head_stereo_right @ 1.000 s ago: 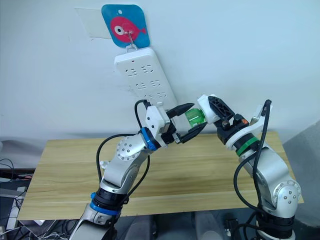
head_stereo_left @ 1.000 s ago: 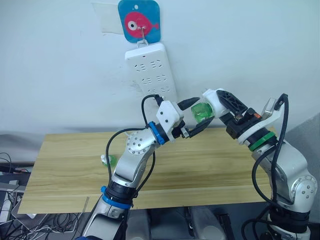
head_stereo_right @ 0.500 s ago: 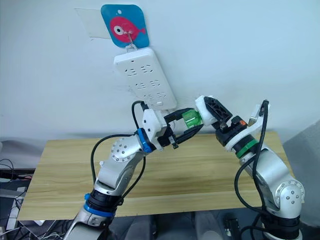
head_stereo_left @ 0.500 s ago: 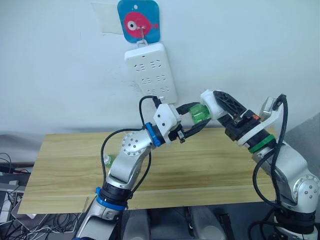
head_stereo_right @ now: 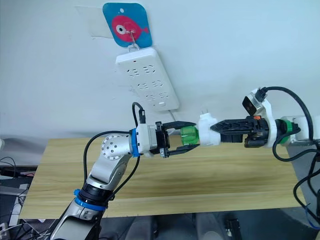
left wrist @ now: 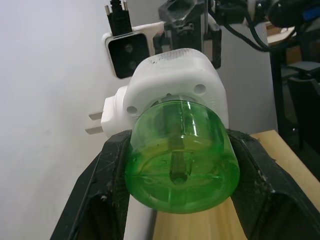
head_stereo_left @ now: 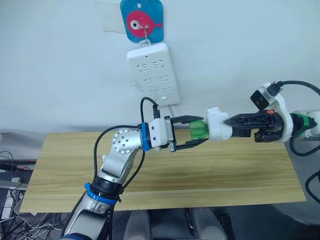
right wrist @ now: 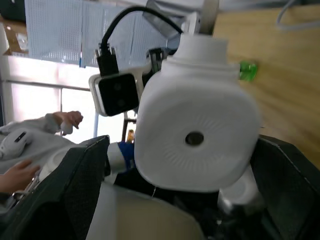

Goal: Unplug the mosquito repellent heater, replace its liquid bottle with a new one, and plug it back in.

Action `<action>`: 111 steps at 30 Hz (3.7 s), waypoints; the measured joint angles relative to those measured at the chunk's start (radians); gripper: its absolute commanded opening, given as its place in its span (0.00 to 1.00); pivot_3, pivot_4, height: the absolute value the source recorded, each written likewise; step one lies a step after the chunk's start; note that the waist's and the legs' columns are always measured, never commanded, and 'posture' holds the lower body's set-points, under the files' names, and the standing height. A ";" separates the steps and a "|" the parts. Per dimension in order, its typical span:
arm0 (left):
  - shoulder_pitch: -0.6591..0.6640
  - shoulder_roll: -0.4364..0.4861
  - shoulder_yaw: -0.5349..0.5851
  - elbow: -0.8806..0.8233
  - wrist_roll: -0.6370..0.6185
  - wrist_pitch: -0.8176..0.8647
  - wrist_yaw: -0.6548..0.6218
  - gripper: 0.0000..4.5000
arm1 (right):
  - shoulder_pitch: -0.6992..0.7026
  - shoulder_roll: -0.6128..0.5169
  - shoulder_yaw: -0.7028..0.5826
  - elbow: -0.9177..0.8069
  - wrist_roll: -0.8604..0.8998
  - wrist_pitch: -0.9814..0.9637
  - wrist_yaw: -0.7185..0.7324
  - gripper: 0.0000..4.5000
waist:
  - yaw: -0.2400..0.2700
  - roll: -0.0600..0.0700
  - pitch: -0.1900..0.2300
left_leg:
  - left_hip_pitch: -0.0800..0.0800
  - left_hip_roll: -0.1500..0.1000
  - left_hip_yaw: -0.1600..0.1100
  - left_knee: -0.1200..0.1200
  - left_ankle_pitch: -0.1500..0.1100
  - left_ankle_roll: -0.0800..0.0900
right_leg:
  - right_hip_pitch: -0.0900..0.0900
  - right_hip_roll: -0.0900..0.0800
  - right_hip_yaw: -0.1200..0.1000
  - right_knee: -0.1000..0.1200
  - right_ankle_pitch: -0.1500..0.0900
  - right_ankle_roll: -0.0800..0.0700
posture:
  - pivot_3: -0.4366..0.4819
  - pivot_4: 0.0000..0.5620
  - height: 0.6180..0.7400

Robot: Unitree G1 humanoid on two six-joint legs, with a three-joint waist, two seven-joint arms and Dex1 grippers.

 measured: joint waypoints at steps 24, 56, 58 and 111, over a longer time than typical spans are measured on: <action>-0.002 -0.014 -0.023 -0.002 0.029 -0.010 0.035 0.51 | -0.051 0.052 0.054 0.055 0.003 -0.045 -0.056 0.66 | 0.003 0.000 0.000 | -0.002 0.000 -0.001 0.001 0.000 0.000 | 0.000 -0.002 -0.002 0.000 0.000 0.000 | 0.32 0.46 1.00; -0.265 0.255 0.201 0.038 -1.257 1.368 0.541 1.00 | -0.005 0.001 -0.018 0.057 -0.051 -0.041 -0.034 0.66 | -0.008 -0.002 0.001 | -0.002 0.000 -0.001 0.013 0.001 -0.002 | -0.002 0.001 0.000 0.013 -0.002 0.002 | 0.33 0.44 1.00; -0.259 0.396 0.188 -0.129 -1.061 1.243 0.333 1.00 | -0.002 -0.011 -0.028 0.098 -0.079 -0.038 -0.033 0.66 | -0.005 -0.001 0.001 | -0.001 0.000 0.000 0.011 0.001 -0.003 | -0.002 0.001 0.001 0.011 -0.002 0.002 | 0.34 0.44 1.00; -0.108 0.061 -0.197 0.100 0.044 -0.267 0.270 0.49 | -0.018 0.000 -0.058 0.068 -0.004 -0.020 -0.053 0.66 | 0.023 0.002 -0.001 | -0.012 0.001 0.007 0.018 0.000 0.002 | -0.007 -0.005 -0.004 0.015 -0.001 0.003 | 0.30 0.46 1.00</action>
